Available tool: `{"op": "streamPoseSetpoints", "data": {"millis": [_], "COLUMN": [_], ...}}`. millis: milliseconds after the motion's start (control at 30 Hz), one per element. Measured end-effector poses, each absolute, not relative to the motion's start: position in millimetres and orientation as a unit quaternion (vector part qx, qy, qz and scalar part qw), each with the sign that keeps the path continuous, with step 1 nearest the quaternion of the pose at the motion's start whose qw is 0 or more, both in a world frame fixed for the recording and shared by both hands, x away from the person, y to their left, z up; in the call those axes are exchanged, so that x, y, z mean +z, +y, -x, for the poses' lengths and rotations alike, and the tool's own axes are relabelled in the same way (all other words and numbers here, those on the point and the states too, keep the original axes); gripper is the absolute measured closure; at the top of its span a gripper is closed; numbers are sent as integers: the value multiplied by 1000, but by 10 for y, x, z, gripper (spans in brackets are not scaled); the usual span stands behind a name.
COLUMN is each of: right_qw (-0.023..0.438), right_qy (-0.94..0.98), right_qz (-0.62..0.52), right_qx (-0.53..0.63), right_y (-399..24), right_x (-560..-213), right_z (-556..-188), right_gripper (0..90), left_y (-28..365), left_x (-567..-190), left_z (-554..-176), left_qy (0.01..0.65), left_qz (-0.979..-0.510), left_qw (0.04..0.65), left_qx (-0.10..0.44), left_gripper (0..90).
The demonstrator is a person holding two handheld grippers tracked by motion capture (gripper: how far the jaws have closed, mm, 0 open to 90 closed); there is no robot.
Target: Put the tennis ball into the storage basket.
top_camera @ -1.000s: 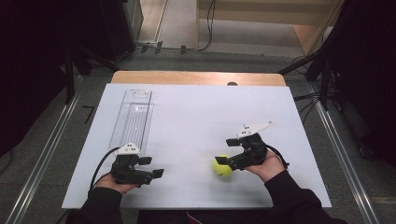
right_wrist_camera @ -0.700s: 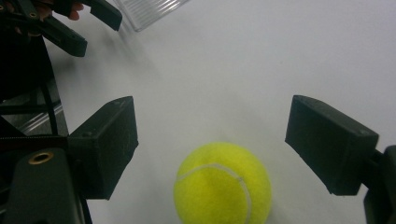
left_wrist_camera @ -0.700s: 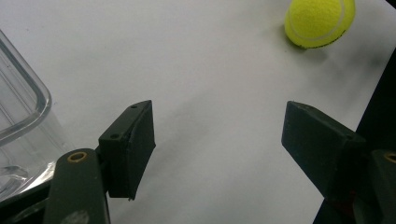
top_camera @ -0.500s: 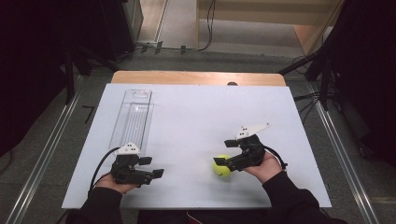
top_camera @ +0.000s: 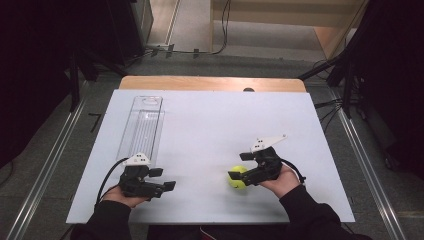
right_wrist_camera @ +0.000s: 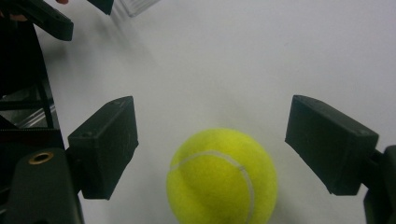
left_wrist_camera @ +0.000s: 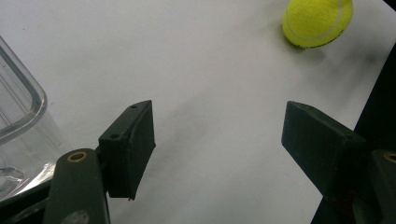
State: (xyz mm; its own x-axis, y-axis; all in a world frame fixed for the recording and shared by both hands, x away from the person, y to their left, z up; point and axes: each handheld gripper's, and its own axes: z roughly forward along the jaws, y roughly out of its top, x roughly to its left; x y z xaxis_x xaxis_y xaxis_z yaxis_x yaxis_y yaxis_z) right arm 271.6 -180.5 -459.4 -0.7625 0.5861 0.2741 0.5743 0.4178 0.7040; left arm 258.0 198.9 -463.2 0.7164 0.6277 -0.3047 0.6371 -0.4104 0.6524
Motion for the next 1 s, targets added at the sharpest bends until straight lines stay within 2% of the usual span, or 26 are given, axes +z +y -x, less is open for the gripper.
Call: {"op": "streamPoseSetpoints", "data": {"millis": [1000], "right_qw": [-9], "right_qy": [841], "right_qz": [-357], "right_qx": [406], "right_y": [-1830], "right_x": [-4868], "right_z": [-2655], "right_gripper": [150], "left_y": [1983], "left_x": [-4634], "left_z": [-2576], "left_qy": [373], "left_qz": [-842], "left_qw": [389], "left_qx": [-9], "left_gripper": [265]}}
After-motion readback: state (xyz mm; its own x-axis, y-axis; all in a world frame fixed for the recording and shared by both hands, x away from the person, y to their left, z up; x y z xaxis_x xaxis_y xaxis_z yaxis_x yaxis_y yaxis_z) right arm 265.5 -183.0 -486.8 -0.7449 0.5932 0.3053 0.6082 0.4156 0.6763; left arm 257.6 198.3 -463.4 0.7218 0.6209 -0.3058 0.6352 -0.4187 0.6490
